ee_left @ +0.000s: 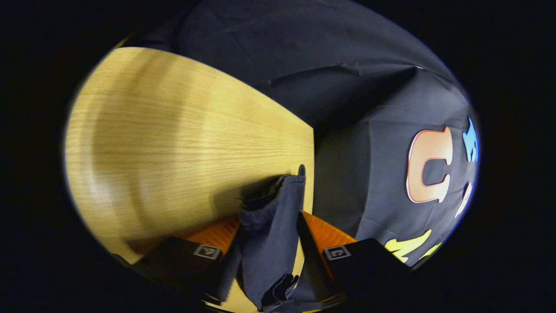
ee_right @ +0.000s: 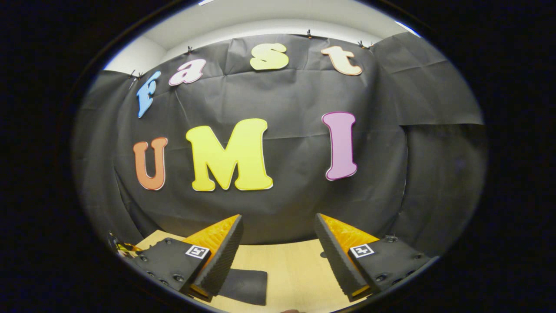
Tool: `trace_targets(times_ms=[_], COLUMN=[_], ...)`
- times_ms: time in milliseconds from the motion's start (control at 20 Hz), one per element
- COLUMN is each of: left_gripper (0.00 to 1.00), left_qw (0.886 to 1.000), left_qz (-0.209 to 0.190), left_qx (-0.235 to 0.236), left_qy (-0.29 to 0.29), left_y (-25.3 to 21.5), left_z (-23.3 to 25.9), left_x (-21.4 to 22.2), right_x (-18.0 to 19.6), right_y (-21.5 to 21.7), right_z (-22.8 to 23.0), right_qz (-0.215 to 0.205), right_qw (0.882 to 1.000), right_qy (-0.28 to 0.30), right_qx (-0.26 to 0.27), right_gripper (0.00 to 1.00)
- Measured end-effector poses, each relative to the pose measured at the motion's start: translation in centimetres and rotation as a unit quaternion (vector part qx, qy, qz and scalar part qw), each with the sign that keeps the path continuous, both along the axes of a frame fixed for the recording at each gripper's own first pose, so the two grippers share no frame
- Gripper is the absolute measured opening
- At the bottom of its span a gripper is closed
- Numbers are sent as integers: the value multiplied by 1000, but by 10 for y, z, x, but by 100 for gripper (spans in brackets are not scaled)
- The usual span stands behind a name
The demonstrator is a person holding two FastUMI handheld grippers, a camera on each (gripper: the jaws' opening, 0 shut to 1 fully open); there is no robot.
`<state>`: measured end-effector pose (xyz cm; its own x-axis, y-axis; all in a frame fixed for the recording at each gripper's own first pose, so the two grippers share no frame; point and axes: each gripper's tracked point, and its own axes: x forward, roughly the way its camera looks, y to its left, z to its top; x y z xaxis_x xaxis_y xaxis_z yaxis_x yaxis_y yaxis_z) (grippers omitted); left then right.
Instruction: Grasp the waist and the cuffs of the jeans and fold them to make the two legs overlap; first hold the waist and fold one-third of the jeans toward the cuffs, then hold the cuffs and fold the remaining one-third in the same direction to finish folding.
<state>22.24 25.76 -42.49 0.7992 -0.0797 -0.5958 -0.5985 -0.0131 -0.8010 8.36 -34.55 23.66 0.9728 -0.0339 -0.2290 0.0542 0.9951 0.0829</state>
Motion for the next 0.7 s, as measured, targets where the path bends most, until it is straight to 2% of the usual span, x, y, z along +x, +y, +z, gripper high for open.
trace_targets(times_ms=[150,200,300,500,700], left_gripper=[15,15,8,6,6], left_qw=[1000,999,998,992,975], left_qz=[-3,-8,-24,-52,-103], left_qx=[10,22,47,108,197], left_qy=[20,24,35,40,16], left_y=[-1,-1,-2,-3,-13], left_z=[-10,-10,-11,7,48], left_x=[-2,-2,-4,1,14], right_x=[-2,-2,-5,-9,-17], right_y=[-3,-3,-4,-7,-19], right_z=[2,3,4,6,7], right_qz=[-2,-3,-3,-7,-14], right_qw=[1000,1000,1000,1000,1000], right_qy=[1,1,2,3,0], right_qx=[-6,-9,-9,-3,-7], right_gripper=[99,99,99,99,99])
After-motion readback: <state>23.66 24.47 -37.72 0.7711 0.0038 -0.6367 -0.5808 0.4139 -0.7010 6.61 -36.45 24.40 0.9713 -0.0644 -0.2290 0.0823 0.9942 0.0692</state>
